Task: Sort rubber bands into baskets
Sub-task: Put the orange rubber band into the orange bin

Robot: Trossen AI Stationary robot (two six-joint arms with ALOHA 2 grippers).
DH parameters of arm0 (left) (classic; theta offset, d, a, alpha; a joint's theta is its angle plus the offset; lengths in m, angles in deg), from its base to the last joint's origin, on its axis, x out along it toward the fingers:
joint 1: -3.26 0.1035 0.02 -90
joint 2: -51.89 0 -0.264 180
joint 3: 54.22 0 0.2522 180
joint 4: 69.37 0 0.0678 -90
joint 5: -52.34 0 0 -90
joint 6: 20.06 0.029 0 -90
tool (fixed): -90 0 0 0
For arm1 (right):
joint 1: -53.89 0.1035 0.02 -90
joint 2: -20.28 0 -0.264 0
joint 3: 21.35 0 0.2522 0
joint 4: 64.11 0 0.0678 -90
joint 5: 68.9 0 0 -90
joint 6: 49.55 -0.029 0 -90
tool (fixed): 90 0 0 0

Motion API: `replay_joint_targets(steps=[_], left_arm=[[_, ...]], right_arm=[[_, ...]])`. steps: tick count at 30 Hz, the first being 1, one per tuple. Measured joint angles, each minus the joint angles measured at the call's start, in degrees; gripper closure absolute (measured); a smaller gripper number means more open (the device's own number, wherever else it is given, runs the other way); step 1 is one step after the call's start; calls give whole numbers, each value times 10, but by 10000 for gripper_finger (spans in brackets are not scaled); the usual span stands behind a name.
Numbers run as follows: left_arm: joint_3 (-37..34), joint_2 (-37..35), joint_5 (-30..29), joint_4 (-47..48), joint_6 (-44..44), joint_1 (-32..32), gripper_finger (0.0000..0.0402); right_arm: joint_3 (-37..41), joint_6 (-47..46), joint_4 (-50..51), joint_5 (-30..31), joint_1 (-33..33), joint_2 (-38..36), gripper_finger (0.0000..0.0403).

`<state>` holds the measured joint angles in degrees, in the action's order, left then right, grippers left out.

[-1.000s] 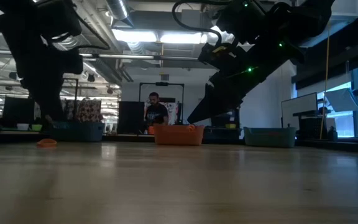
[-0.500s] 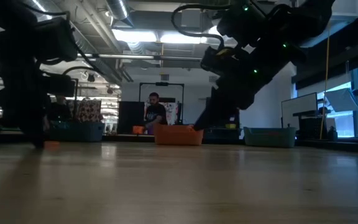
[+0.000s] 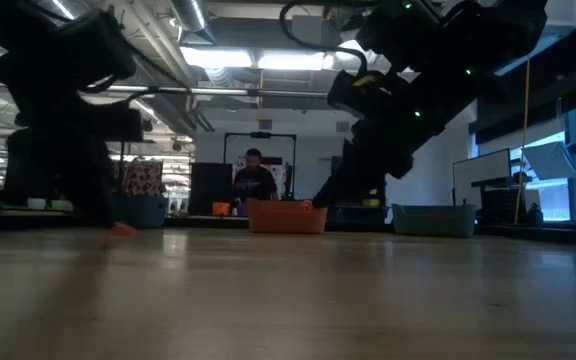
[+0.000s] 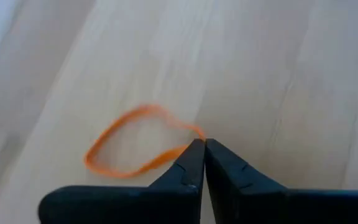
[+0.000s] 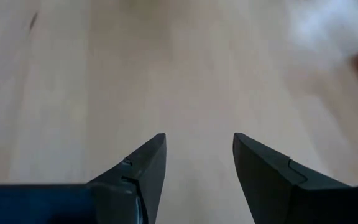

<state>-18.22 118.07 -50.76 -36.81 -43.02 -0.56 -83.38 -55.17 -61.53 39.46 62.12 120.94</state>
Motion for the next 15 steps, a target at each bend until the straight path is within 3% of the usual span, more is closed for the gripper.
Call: replay_joint_targets(steps=[15], left_arm=[[-12, 21, 10, -298, 134, 0, 399]], right_arm=[[-2, 108, -168, 7, -4, 33, 215]])
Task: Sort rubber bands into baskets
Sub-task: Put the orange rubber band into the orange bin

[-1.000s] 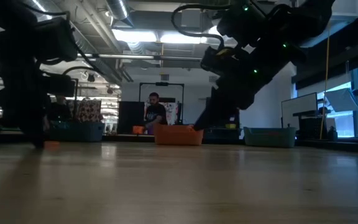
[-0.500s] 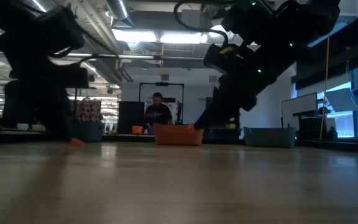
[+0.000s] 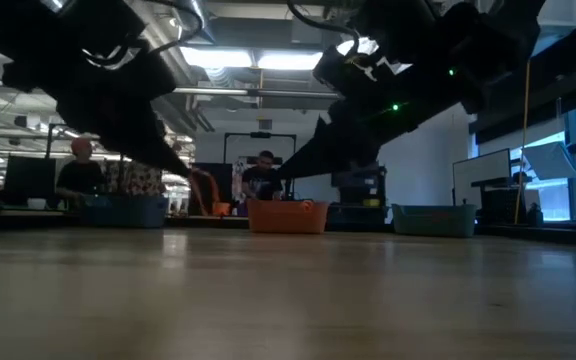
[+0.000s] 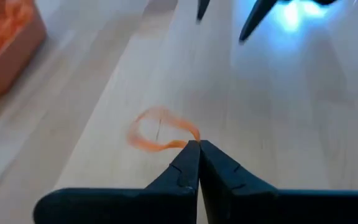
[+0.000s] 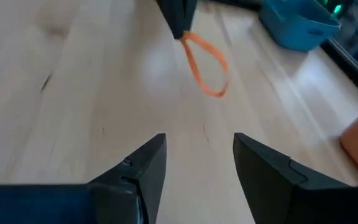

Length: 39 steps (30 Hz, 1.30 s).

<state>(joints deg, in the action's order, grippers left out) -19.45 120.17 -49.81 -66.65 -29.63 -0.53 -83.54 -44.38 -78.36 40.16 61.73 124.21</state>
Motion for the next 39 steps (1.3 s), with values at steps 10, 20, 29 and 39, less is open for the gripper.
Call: replay_joint_targets(steps=[10, 20, 29, 39], left_arm=[[0, 93, 37, -192, 50, 0, 400], [0, 160, 44, -290, 48, 0, 400], [1, 160, 64, -326, 46, 0, 399], [1, 160, 88, -361, 39, 0, 398]], right_arm=[[-1, 56, -157, -6, -5, 59, 215], [0, 58, -156, -17, -5, 60, 215], [0, 68, -170, -17, -9, 60, 215], [-7, 72, -203, -42, -12, 78, 249]])
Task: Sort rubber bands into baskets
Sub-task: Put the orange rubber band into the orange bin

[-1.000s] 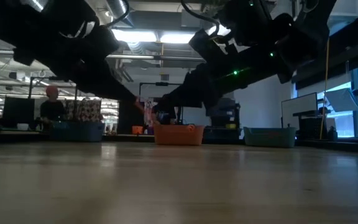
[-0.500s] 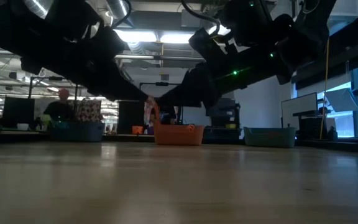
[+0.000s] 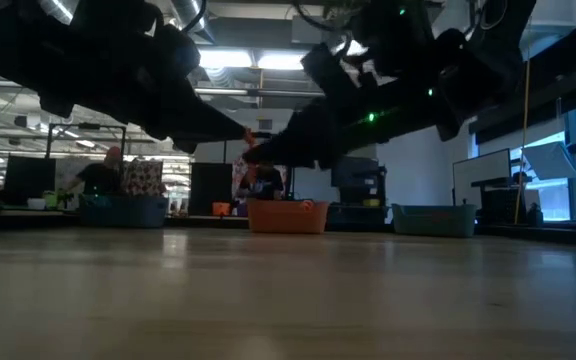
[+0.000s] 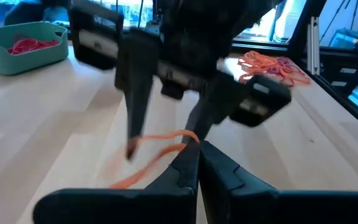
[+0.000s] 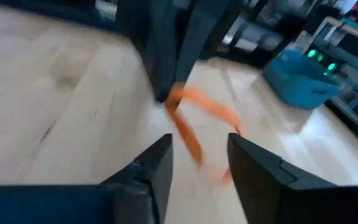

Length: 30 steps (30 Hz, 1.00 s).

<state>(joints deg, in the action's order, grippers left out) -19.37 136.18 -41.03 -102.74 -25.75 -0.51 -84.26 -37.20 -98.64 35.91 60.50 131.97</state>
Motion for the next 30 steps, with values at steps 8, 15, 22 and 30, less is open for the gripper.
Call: replay_joint_targets(steps=[8, 15, 22, 30], left_arm=[[0, 0, 0, 0, 0, 0, 398], [3, 0, 1, 2, -23, 5, 398], [11, -5, 0, 10, -8, 12, 348], [11, -67, -1, 140, 1, 21, 249]], right_arm=[[-35, 32, 17, 15, 1, 26, 364], [-36, 46, 42, 47, 2, 22, 385], [-36, 48, 72, 52, 2, 12, 393], [-36, 42, 144, 53, 2, -32, 399]])
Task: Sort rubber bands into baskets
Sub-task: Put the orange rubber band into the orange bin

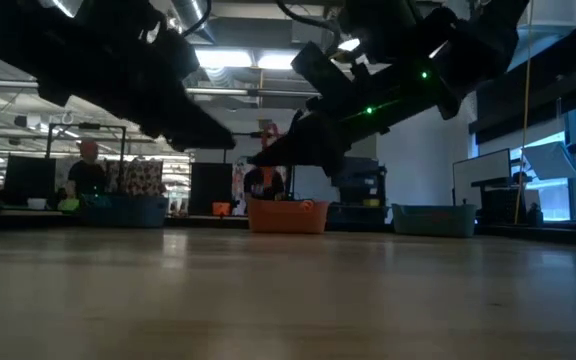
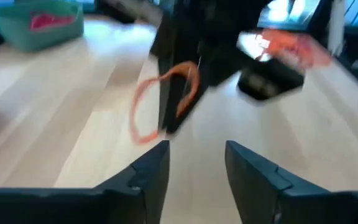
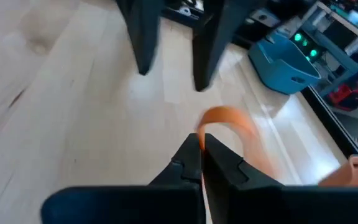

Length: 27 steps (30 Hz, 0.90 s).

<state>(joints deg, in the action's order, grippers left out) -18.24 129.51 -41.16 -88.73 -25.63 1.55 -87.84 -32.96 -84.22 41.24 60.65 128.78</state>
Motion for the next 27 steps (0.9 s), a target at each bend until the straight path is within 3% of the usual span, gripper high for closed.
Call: replay_joint_targets(steps=[5, 14, 23, 27], left_arm=[[-15, -15, -28, 55, 0, -3, 238], [-69, -3, -64, -16, 5, -6, 238], [-73, -3, -67, -23, 13, -6, 238], [-73, -3, -67, -23, 13, -6, 238]], right_arm=[[-20, -49, 100, 35, -13, -34, 395], [-98, -58, 223, 42, -95, -42, 392], [-126, -59, 225, -47, -201, -42, 391], [-126, -73, 219, -57, -246, -42, 391]])
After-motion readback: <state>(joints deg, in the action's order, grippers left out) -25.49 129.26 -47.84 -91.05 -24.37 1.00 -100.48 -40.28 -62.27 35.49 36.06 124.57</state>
